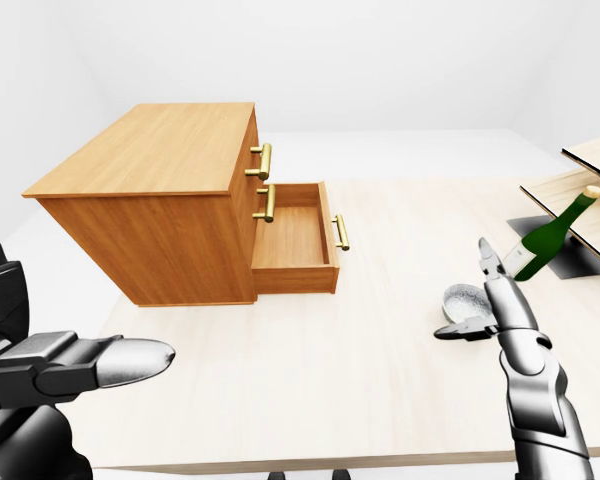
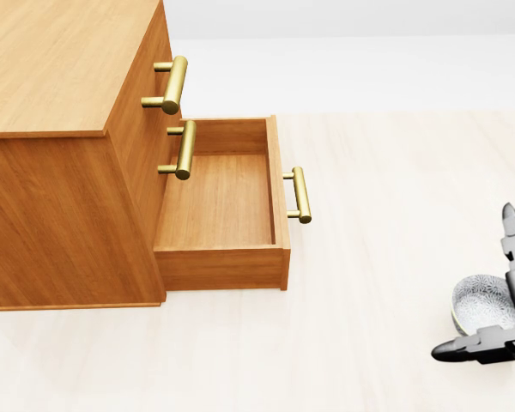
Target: Put the bowl on top of the cabinet.
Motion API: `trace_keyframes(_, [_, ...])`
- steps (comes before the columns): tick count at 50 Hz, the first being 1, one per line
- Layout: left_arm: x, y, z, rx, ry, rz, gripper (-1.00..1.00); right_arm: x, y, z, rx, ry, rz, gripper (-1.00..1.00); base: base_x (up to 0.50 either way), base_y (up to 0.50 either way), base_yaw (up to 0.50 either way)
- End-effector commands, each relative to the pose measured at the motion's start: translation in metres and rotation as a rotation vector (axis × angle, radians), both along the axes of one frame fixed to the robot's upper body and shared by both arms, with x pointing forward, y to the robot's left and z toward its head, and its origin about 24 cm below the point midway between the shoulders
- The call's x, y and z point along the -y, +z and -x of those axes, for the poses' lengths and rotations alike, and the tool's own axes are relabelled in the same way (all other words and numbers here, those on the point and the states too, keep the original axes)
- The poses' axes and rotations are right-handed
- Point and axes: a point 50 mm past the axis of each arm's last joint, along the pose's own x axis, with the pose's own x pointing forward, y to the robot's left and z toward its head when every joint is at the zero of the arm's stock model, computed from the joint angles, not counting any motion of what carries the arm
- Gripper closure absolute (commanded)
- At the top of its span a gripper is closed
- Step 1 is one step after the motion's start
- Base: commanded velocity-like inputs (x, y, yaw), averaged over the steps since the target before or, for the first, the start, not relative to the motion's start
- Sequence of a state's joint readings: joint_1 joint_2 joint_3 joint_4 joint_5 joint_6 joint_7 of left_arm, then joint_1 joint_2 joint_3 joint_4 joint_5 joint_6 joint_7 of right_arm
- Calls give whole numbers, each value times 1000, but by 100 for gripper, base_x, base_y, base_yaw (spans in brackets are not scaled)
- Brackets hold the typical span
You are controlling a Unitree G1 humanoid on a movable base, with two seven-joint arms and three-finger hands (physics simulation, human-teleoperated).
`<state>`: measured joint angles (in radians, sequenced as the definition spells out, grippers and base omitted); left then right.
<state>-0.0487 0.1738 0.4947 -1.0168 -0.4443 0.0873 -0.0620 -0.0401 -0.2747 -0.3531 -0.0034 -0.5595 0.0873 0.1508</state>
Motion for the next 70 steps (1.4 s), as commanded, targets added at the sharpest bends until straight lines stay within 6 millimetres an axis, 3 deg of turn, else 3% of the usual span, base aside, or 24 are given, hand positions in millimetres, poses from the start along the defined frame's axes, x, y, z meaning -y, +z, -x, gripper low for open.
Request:
trace_keyframes(1, [0, 1, 1, 4, 0, 0, -100, 4, -4, 0, -14, -20, 2, -100, 0, 0, 0])
trace_keyframes(30, [1, -2, -2, -14, 0, -8, -100, 22, -28, -3, -86, -116, -3, -100, 0, 0, 0])
trace_keyframes(70, [3, -3, -2, -21, 2, -20, -100, 30, -50, -6, -160, -180, 28, -100, 0, 0, 0])
